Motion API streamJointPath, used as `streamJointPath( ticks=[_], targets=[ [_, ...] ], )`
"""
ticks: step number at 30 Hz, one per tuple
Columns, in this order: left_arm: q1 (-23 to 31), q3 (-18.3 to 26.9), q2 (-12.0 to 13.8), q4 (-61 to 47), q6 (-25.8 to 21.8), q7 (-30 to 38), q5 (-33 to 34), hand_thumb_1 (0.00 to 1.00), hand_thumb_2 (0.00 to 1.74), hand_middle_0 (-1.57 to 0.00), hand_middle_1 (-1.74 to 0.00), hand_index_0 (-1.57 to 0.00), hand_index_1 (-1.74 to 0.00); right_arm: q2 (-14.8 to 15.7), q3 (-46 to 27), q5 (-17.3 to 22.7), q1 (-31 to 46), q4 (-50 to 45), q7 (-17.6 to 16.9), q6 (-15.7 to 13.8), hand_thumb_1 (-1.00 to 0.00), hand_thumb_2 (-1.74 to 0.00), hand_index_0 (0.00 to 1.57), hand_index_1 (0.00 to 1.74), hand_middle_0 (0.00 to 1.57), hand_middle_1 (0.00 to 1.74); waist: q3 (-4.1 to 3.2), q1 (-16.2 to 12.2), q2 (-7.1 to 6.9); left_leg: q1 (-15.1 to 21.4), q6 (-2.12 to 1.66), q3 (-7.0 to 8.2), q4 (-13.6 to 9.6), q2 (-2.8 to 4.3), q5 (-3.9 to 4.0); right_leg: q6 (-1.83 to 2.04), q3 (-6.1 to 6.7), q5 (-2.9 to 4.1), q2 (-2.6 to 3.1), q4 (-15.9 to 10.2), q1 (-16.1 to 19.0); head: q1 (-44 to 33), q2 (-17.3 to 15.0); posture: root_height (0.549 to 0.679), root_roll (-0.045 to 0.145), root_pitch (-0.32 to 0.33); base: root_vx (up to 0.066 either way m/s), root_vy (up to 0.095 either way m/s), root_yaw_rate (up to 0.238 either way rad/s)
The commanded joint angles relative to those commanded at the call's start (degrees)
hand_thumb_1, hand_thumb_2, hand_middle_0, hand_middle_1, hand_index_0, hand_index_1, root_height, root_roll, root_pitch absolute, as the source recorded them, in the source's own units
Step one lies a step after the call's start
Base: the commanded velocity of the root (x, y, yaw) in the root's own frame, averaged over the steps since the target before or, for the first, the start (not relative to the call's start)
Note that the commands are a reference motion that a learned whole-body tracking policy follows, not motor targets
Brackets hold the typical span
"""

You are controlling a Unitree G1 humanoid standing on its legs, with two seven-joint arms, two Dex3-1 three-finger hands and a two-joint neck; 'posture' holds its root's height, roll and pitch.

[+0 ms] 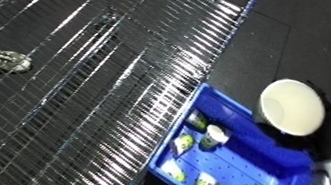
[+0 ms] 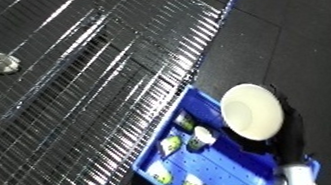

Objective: Pick up the object and place it into the box

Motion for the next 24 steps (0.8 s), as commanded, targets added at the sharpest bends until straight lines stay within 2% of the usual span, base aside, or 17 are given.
streamJointPath(
  ticks=[4,8,15,20,24],
  targets=[
    [0.1,-0.6,-0.5,0.4,-0.4,-0.2,-0.6,1.0,1.74,-1.57,-1.74,-1.57,-1.74,-1.1,-0.9,-0.1,0.9,2.7,-0.6,0.0,-0.6,-1.04,0.94,1.04,0.94,1.04,0.17,-0.5,0.76,0.7,0.14,0.23,0.2,-0.5,-0.58,-0.13,0.51,-0.34,-0.07,0.2,0.4,2.3,-3.9,0.666,0.091,0.037,0.029,0.065,-0.036],
    [-0.1,-1.3,-0.5,1.0,-0.5,-0.6,-1.3,1.0,1.74,-1.57,-1.74,-1.57,-1.74,-2.2,-1.0,0.2,1.4,6.7,-1.0,-0.5,-0.6,-1.04,0.94,1.04,0.94,1.04,0.35,-0.5,1.52,1.1,0.29,0.07,0.4,-1.07,-0.96,-0.18,0.97,-0.45,-0.17,0.4,0.6,3.2,-4.5,0.666,0.095,0.034,0.02,0.042,0.009],
    [-0.7,-2.0,-0.4,1.3,-0.6,-0.6,-2.1,1.0,1.74,-1.57,-1.74,-1.57,-1.74,-3.0,-0.4,4.4,1.1,11.6,1.2,-2.3,-0.25,-0.44,0.39,0.44,0.39,0.44,0.46,-0.4,2.15,1.1,0.41,-0.19,0.0,-1.69,-0.81,-0.23,1.23,-0.55,0.07,0.4,0.2,3.5,-3.3,0.666,0.098,0.037,-0.01,0.018,0.027],
    [-1.1,-2.6,-0.3,1.7,-0.8,-0.5,-2.4,1.0,1.74,-1.57,-1.74,-1.57,-1.74,-3.2,-0.4,5.4,1.0,13.5,1.5,-3.4,0.0,0.0,0.0,0.0,0.0,0.0,0.63,-0.4,2.12,0.7,0.43,-0.48,0.2,-1.85,-0.7,-0.29,1.25,-0.48,0.33,0.6,-0.2,4.2,-2.6,0.665,0.099,0.039,-0.012,-0.011,0.037],
    [-1.3,-2.7,-0.4,1.9,-0.8,-0.2,-2.4,1.0,1.74,-1.57,-1.74,-1.57,-1.74,-3.3,-0.7,5.6,0.8,14.8,0.5,-4.1,0.0,0.0,0.0,0.0,0.0,0.0,0.65,-0.3,2.18,0.6,0.35,-0.64,0.1,-1.83,-0.43,-0.35,1.2,-0.51,0.44,0.7,-0.3,4.1,-2.1,0.665,0.099,0.04,-0.001,-0.009,0.013]
  ],
)
